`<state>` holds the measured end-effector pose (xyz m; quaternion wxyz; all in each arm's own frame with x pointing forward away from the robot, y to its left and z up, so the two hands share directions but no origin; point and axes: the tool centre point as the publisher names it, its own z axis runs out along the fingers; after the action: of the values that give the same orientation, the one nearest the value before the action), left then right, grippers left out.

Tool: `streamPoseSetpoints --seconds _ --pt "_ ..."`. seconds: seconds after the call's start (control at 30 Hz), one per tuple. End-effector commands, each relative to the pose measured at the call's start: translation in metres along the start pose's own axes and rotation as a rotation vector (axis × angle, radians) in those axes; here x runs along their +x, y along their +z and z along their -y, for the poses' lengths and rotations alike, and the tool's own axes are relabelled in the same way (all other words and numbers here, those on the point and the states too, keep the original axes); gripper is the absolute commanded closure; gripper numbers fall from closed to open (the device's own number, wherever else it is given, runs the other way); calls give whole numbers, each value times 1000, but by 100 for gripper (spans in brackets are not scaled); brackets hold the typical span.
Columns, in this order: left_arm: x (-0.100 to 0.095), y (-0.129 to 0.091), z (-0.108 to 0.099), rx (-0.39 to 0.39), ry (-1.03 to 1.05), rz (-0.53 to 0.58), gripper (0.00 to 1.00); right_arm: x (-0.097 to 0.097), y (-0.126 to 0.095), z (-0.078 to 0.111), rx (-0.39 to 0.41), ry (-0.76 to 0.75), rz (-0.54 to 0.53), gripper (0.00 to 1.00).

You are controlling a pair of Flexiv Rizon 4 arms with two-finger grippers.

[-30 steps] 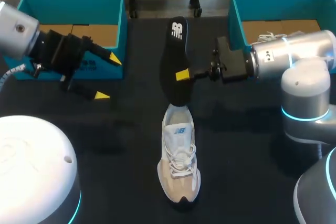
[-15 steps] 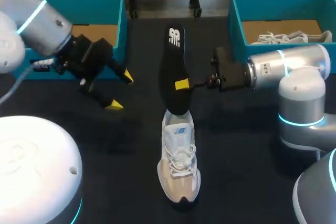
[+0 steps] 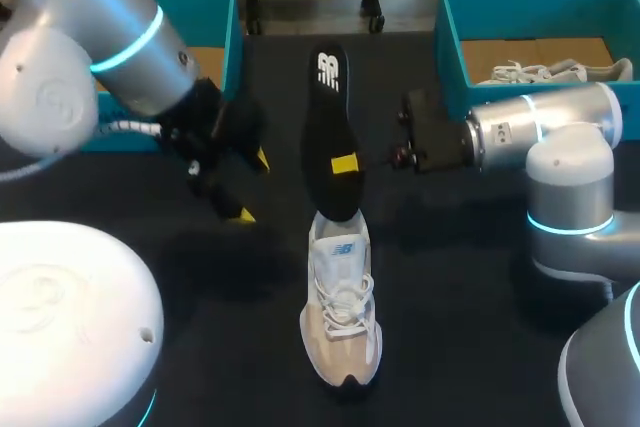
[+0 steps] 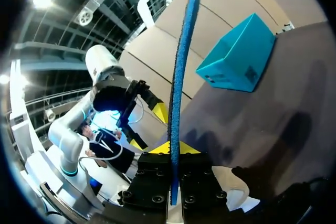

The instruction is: Take the shoe out of the shoebox, open the shoe tongue, remove and reinsert the insole, then place the shoe into the shoebox

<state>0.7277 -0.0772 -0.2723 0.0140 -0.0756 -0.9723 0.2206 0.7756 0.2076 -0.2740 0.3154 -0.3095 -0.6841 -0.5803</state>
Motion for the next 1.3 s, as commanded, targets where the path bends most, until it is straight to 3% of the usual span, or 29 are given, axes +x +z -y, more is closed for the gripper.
streamPoseSetpoints --seconds 0.03,0.37,0.5,0.63,1.1,1.3 --pt "3 13 -3 11 1 18 0 0 2 8 -24 -3 0 100" --pt "3 13 -3 11 1 18 0 0 2 8 -24 -3 0 100" --pt "14 33 1 45 36 -19 0 -5 9 8 7 -13 25 100" --pt "26 49 3 9 42 -14 0 -7 12 10 14 -20 59 100" --pt "26 49 3 9 42 -14 0 -8 15 14 -9 -26 102 100" --pt "26 59 1 -3 27 -5 0 -9 16 14 -23 -36 112 100"
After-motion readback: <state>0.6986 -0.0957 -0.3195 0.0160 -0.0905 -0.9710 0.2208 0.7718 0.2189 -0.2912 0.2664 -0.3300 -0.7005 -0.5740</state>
